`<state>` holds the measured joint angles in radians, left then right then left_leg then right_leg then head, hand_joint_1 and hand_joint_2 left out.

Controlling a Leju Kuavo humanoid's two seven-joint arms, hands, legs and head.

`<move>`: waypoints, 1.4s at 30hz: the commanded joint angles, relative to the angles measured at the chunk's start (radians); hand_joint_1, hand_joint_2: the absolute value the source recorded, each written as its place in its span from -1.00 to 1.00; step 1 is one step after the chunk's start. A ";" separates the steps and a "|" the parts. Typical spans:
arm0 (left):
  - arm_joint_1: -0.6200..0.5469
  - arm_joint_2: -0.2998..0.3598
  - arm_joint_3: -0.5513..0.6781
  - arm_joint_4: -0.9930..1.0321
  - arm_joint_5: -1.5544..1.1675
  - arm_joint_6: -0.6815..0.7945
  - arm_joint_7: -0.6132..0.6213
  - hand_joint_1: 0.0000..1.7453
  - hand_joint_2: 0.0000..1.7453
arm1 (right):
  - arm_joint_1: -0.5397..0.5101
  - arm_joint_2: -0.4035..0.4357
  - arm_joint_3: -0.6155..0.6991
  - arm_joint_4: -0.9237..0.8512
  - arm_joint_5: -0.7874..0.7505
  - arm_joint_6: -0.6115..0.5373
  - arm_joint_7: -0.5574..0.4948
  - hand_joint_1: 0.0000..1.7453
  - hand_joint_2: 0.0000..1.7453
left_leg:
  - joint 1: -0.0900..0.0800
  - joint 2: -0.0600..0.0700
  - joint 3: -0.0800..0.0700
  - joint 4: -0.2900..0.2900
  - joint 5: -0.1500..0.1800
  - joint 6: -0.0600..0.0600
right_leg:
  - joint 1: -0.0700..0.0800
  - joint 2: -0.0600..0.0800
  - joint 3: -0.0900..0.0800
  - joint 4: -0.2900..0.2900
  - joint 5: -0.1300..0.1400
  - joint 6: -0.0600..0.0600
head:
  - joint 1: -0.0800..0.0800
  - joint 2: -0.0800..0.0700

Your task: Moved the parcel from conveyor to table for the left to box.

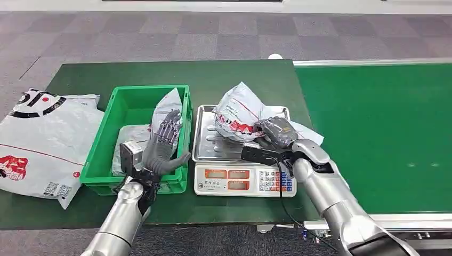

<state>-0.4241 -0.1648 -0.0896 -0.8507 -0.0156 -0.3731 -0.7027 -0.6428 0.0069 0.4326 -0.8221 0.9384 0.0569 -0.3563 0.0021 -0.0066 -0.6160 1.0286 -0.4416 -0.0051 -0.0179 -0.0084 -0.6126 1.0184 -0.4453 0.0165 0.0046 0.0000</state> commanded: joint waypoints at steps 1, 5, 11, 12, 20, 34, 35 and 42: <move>0.000 0.025 -0.006 0.026 -0.007 -0.004 0.005 -1.00 1.00 | -0.040 -0.006 0.084 0.079 -0.065 0.029 -0.079 1.00 1.00 | 0.001 0.003 0.002 -0.003 0.000 -0.001 | 0.001 0.003 0.002 -0.003 0.001 -0.001 | 0.000 0.000; -0.004 0.026 -0.005 0.033 -0.010 -0.009 0.005 -1.00 1.00 | -0.031 0.004 0.094 0.045 -0.150 0.080 -0.189 1.00 1.00 | 0.001 0.003 0.002 -0.003 0.000 -0.001 | 0.001 0.003 0.001 -0.003 0.001 -0.002 | 0.000 0.000; -0.012 0.032 0.002 0.042 -0.005 0.000 0.005 -1.00 1.00 | -0.048 0.006 0.126 0.046 -0.196 0.160 -0.195 1.00 1.00 | 0.001 0.002 0.001 -0.001 0.000 -0.001 | 0.001 0.002 0.001 -0.002 0.001 -0.002 | 0.000 0.000; -0.010 0.032 0.004 0.040 -0.003 0.000 0.005 -1.00 1.00 | -0.058 0.005 0.135 0.060 -0.198 0.170 -0.192 1.00 1.00 | 0.001 0.004 0.002 -0.003 0.000 -0.001 | 0.002 0.004 0.001 -0.003 0.002 -0.002 | 0.000 0.000; -0.011 0.027 0.007 0.039 -0.003 0.010 0.005 -1.00 1.00 | -0.109 0.010 0.182 0.148 -0.191 0.196 -0.161 1.00 1.00 | 0.001 0.002 0.002 -0.002 0.000 -0.001 | 0.001 0.002 0.001 -0.002 0.001 -0.002 | 0.000 0.000; 0.011 0.019 0.034 0.011 -0.007 0.023 0.005 -1.00 1.00 | -0.070 0.016 0.118 -0.003 -0.335 0.138 -0.224 -1.00 1.00 | 0.001 0.002 0.002 -0.002 0.000 -0.001 | 0.001 0.002 0.001 -0.002 0.001 -0.002 | 0.000 0.000; 0.011 0.019 0.034 0.011 -0.007 0.023 0.005 -1.00 1.00 | -0.070 0.016 0.118 -0.003 -0.335 0.138 -0.224 -1.00 1.00 | 0.001 0.001 0.001 -0.001 0.000 -0.001 | 0.001 0.002 0.001 -0.002 0.001 -0.002 | 0.000 0.000; 0.012 0.015 0.039 0.012 -0.005 0.029 0.005 -1.00 1.00 | -0.047 0.004 0.108 -0.053 -0.362 0.144 -0.232 -1.00 1.00 | 0.001 0.002 0.001 -0.002 0.001 -0.001 | 0.002 0.002 0.001 -0.003 0.001 -0.002 | 0.000 0.000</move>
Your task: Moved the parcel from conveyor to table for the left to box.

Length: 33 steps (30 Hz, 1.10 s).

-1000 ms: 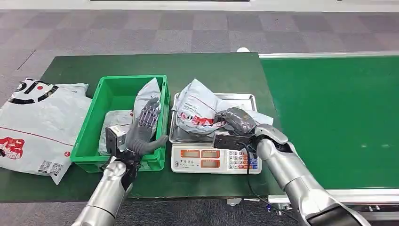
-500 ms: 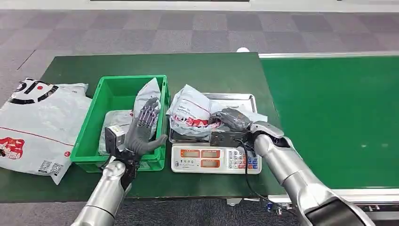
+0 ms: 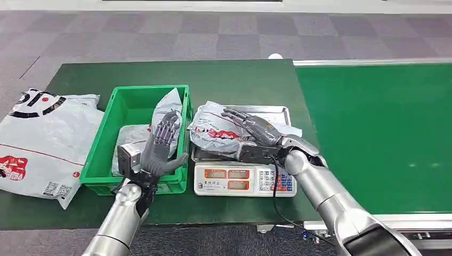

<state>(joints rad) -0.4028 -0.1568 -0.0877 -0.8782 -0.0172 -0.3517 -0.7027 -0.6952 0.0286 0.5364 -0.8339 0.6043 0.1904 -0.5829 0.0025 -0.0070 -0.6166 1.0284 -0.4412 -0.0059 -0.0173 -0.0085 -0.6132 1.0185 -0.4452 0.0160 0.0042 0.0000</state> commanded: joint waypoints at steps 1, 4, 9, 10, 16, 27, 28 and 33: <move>-0.006 0.005 0.039 0.036 -0.004 0.008 0.005 -1.00 1.00 | 0.026 -0.026 -0.007 -0.086 -0.065 0.025 -0.012 -1.00 1.00 | 0.001 0.001 0.001 -0.002 0.000 0.000 | 0.001 0.001 0.001 -0.002 0.000 -0.001 | 0.000 0.000; -0.009 0.000 0.041 0.041 -0.006 0.007 0.005 -1.00 1.00 | 0.063 -0.032 -0.059 -0.168 -0.206 0.113 -0.037 -1.00 1.00 | 0.001 0.000 0.002 -0.002 0.000 0.000 | 0.001 0.000 0.002 -0.003 0.000 -0.001 | 0.000 0.000; 0.005 -0.002 0.039 0.028 -0.008 0.019 0.005 -1.00 1.00 | 0.112 -0.044 -0.185 -0.251 -0.490 0.250 -0.062 -1.00 1.00 | 0.000 -0.002 0.001 -0.001 0.000 0.000 | 0.001 -0.002 0.001 -0.002 0.000 -0.001 | 0.000 0.000; 0.019 0.000 0.036 0.009 -0.009 0.022 0.005 -1.00 1.00 | 0.131 -0.038 -0.227 -0.286 -0.554 0.251 -0.064 -1.00 1.00 | 0.001 -0.002 0.001 -0.002 0.001 0.000 | 0.001 -0.002 0.002 -0.003 0.000 -0.001 | 0.000 0.000; 0.008 -0.005 0.016 -0.011 -0.015 0.061 0.005 -1.00 1.00 | 0.187 -0.018 -0.365 -0.441 -0.608 0.028 -0.036 -1.00 1.00 | 0.001 -0.002 -0.001 -0.001 0.000 0.000 | 0.001 -0.002 0.000 -0.001 0.000 -0.001 | 0.000 0.000; -0.133 0.002 -0.294 0.113 -0.231 0.264 0.005 -1.00 1.00 | 0.258 0.009 -0.373 -0.565 -0.536 -0.355 -0.106 -1.00 1.00 | 0.001 -0.004 -0.002 0.000 0.000 0.000 | 0.001 -0.004 -0.002 -0.001 -0.001 -0.001 | 0.000 0.000; -0.170 -0.009 -0.352 0.159 -0.295 0.333 0.005 -1.00 1.00 | 0.259 0.002 -0.362 -0.566 -0.539 -0.363 -0.106 -1.00 1.00 | 0.001 -0.006 -0.002 0.000 0.001 -0.001 | 0.001 -0.005 -0.001 -0.001 -0.001 -0.001 | 0.000 0.000; -0.223 -0.043 -0.478 0.187 -0.407 0.403 0.005 -1.00 1.00 | 0.245 -0.001 -0.338 -0.540 -0.540 -0.362 -0.106 -1.00 1.00 | 0.000 -0.002 -0.002 0.000 0.000 0.000 | 0.000 -0.001 -0.002 -0.001 0.000 -0.001 | 0.000 0.000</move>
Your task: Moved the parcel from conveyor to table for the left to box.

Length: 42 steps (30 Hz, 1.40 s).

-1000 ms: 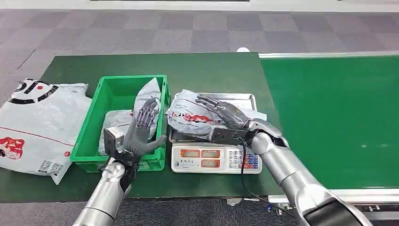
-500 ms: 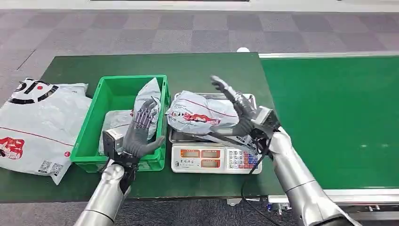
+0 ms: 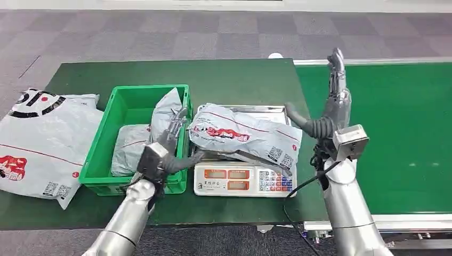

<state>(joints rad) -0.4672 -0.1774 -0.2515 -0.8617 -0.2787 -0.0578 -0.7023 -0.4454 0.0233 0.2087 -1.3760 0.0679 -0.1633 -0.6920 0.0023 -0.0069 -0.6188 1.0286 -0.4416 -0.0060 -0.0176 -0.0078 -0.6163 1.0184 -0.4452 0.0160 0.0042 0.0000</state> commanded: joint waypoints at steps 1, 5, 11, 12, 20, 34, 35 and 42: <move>-0.174 -0.042 -0.361 0.184 -0.195 0.115 0.004 -1.00 1.00 | -0.012 0.004 0.000 0.014 -0.003 -0.006 0.004 -1.00 1.00 | 0.001 -0.002 0.000 0.000 0.000 0.000 | 0.001 -0.002 0.001 -0.001 0.000 0.000 | 0.000 0.000; -0.205 -0.085 -0.476 0.223 -0.354 0.160 0.064 -1.00 1.00 | -0.023 0.002 0.007 0.027 -0.003 -0.005 0.004 -1.00 1.00 | 0.000 -0.003 0.000 0.000 0.000 0.000 | 0.000 -0.003 0.002 -0.001 0.000 -0.001 | 0.000 0.000; -0.259 -0.133 -0.577 0.357 -0.551 0.139 0.256 -1.00 1.00 | -0.011 -0.010 0.005 0.026 -0.001 0.019 0.019 -1.00 1.00 | 0.000 -0.001 0.002 -0.001 0.000 0.000 | 0.000 -0.001 0.003 -0.002 0.000 -0.001 | 0.000 0.000; -0.272 -0.142 -0.585 0.388 -0.570 0.126 0.288 -1.00 1.00 | -0.013 -0.012 0.006 0.029 0.005 0.022 0.024 -1.00 1.00 | 0.000 -0.001 0.003 -0.002 0.000 0.000 | 0.001 0.000 0.004 -0.003 0.001 -0.001 | 0.000 0.000; -0.313 -0.151 -0.535 0.463 -0.631 0.168 0.535 -1.00 1.00 | 0.022 -0.033 -0.007 0.001 0.026 0.019 0.053 -1.00 1.00 | 0.001 0.000 0.002 -0.002 0.000 0.000 | 0.001 0.001 0.002 -0.002 0.001 -0.001 | 0.000 0.000; -0.275 -0.147 -0.349 0.401 -0.569 0.322 0.555 0.24 1.00 | 0.034 -0.030 -0.003 -0.003 0.050 0.025 0.082 -1.00 1.00 | 0.000 0.002 0.002 -0.001 -0.001 0.000 | 0.000 0.004 0.001 -0.002 0.000 -0.001 | 0.000 0.000; -0.273 -0.148 -0.344 0.398 -0.566 0.326 0.551 0.24 1.00 | 0.034 -0.030 -0.003 -0.002 0.050 0.025 0.082 -1.00 1.00 | 0.001 0.003 0.003 -0.002 -0.001 0.000 | 0.001 0.004 0.003 -0.003 0.001 -0.001 | 0.000 0.000; -0.269 -0.153 -0.334 0.388 -0.560 0.307 0.535 1.00 1.00 | 0.037 -0.036 -0.006 -0.004 0.052 0.020 0.087 -1.00 1.00 | 0.000 0.002 0.001 -0.001 -0.001 0.000 | 0.000 0.003 0.001 -0.001 0.000 -0.001 | 0.000 0.000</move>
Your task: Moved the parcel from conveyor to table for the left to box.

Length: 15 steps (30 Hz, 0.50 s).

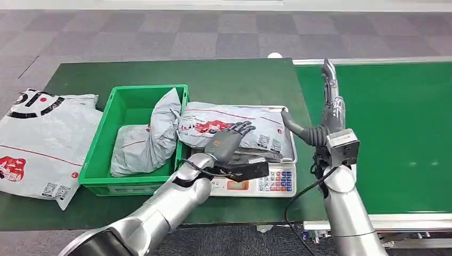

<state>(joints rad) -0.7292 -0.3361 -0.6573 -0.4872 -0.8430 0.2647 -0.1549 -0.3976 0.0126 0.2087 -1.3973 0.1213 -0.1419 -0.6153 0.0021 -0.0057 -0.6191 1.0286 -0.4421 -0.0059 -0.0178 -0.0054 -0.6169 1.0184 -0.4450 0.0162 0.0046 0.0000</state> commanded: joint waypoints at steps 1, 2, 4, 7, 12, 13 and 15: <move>-0.006 0.004 0.071 0.016 0.005 -0.022 -0.013 1.00 1.00 | -0.007 -0.029 -0.008 0.018 -0.001 -0.002 0.010 -1.00 1.00 | 0.000 0.001 0.003 -0.002 0.000 0.000 | 0.001 0.001 0.003 -0.003 0.000 -0.001 | 0.000 0.000; -0.006 0.004 0.071 0.016 0.005 -0.022 -0.013 1.00 1.00 | -0.007 -0.029 -0.008 0.018 -0.001 -0.002 0.010 -1.00 1.00 | 0.001 0.001 0.002 -0.001 0.000 0.000 | 0.001 0.001 0.003 -0.002 0.000 -0.001 | 0.000 0.000; -0.009 0.003 0.068 0.019 -0.001 -0.023 -0.005 1.00 1.00 | -0.006 -0.028 -0.007 0.015 -0.002 -0.002 0.010 -1.00 1.00 | 0.001 0.001 0.004 -0.003 0.000 0.000 | 0.001 0.001 0.004 -0.004 0.000 -0.001 | 0.000 0.000; -0.013 0.004 0.054 0.029 -0.034 -0.010 0.024 1.00 1.00 | -0.004 -0.029 -0.007 0.015 -0.001 -0.003 0.012 -1.00 1.00 | 0.000 0.001 0.002 -0.001 0.000 0.000 | 0.001 0.001 0.002 -0.002 0.000 -0.001 | 0.000 0.000; -0.016 0.009 0.043 0.042 -0.079 0.023 0.064 1.00 1.00 | -0.009 -0.027 -0.004 0.023 0.005 -0.007 0.015 -1.00 1.00 | 0.000 0.001 0.002 -0.001 0.000 0.000 | 0.000 0.002 0.002 -0.002 0.000 -0.001 | 0.000 0.000; -0.014 0.010 0.053 0.045 -0.076 0.033 0.056 1.00 1.00 | -0.014 -0.026 -0.001 0.027 0.008 -0.007 0.016 -1.00 1.00 | 0.001 0.002 0.004 -0.003 0.000 0.000 | 0.001 0.002 0.003 -0.003 0.001 -0.001 | 0.000 0.000; -0.009 0.014 0.068 0.037 -0.068 0.051 0.034 1.00 1.00 | -0.021 -0.025 0.004 0.034 0.009 -0.007 0.018 -1.00 1.00 | 0.000 0.002 0.002 -0.001 -0.001 0.000 | 0.001 0.002 0.001 -0.001 0.000 -0.001 | 0.000 0.000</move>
<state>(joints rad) -0.7252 -0.3422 -0.6359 -0.4978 -0.9007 0.2716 -0.1110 -0.3839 0.0057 0.2087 -1.4031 0.1244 -0.1480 -0.6058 0.0021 -0.0057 -0.6190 1.0286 -0.4422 -0.0060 -0.0177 -0.0051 -0.6170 1.0184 -0.4450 0.0161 0.0046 0.0000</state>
